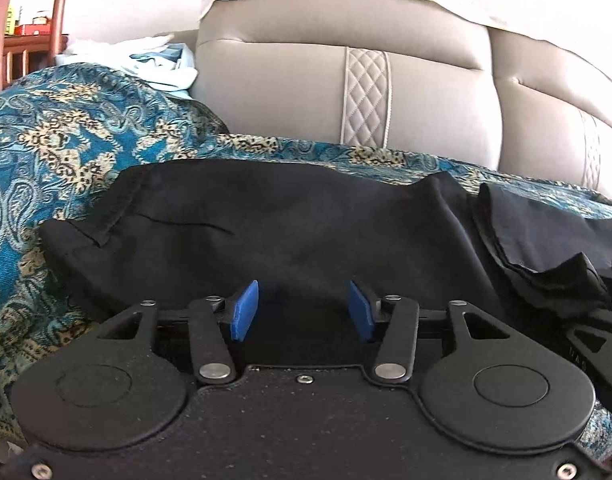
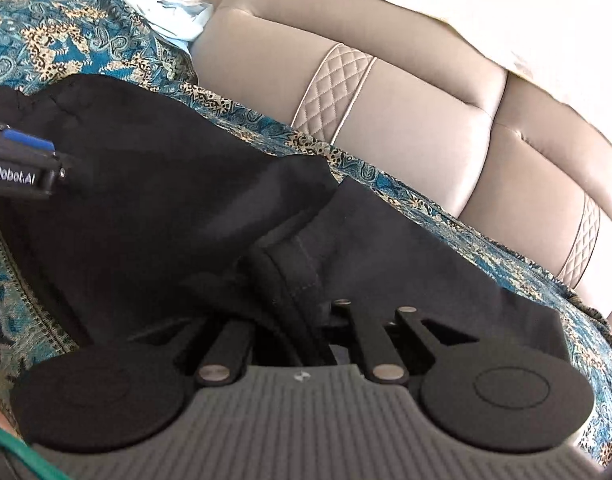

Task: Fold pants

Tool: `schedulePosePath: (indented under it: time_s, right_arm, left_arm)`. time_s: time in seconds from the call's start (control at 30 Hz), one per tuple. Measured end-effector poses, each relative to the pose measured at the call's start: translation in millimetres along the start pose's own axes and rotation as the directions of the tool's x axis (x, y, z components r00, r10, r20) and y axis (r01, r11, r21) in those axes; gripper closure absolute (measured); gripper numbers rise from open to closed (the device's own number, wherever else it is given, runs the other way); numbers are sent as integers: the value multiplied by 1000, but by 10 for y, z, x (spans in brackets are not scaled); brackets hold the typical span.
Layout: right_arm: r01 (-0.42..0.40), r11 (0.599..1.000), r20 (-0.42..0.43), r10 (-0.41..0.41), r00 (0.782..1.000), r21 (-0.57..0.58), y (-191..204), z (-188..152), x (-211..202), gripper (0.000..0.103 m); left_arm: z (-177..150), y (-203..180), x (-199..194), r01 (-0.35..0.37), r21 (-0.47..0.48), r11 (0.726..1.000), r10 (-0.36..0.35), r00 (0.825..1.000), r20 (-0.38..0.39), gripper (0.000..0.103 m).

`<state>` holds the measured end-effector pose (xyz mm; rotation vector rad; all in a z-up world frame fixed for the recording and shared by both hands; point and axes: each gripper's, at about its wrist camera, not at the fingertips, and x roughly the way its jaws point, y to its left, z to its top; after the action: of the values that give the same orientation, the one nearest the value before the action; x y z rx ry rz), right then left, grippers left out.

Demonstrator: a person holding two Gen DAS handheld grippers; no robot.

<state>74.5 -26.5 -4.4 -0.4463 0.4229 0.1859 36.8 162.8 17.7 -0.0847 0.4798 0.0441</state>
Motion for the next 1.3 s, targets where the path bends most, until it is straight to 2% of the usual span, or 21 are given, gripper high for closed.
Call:
schedulePosePath:
  time_s: [0.13, 0.17, 0.23, 0.3, 0.37, 0.53, 0.7, 1.13, 1.3]
  right_arm:
    - [33, 999, 15, -33, 999, -23, 91, -25, -11, 85]
    - [38, 999, 16, -37, 999, -19, 91, -21, -18, 68]
    - [27, 1000, 14, -27, 1000, 2, 56, -2, -43, 59]
    - [4, 999, 14, -4, 1000, 32, 8, 20, -76, 41]
    - [-57, 997, 13, 56, 998, 61, -44, 42, -114, 36]
    - [-155, 982, 1, 156, 988, 105, -61, 70, -216, 32]
    - [-249, 952, -1, 253, 967, 179, -118, 90, -305, 29]
    - [-271, 939, -12, 280, 960, 211, -161, 98, -368, 29]
    - [-327, 903, 32, 331, 943, 280, -263, 116, -457, 24]
  left_arm:
    - [-20, 29, 6, -8, -10, 1000, 8, 1000, -6, 53]
    - [-29, 31, 2, -9, -7, 1000, 9, 1000, -7, 52]
    - [-44, 16, -4, -12, 3, 1000, 12, 1000, -7, 51]
    - [-54, 0, 0, -14, 14, 1000, 14, 1000, -7, 50]
    - [-59, -15, 10, -17, 22, 1000, 17, 1000, -8, 49]
    - [-70, -40, 30, -24, 35, 999, 24, 1000, -8, 48]
    - [-76, -54, 40, -26, 43, 999, 27, 1000, -8, 46]
    - [-79, -51, 49, -29, 46, 999, 29, 1000, -7, 42]
    - [-79, -42, 48, -28, 41, 999, 29, 1000, -8, 40]
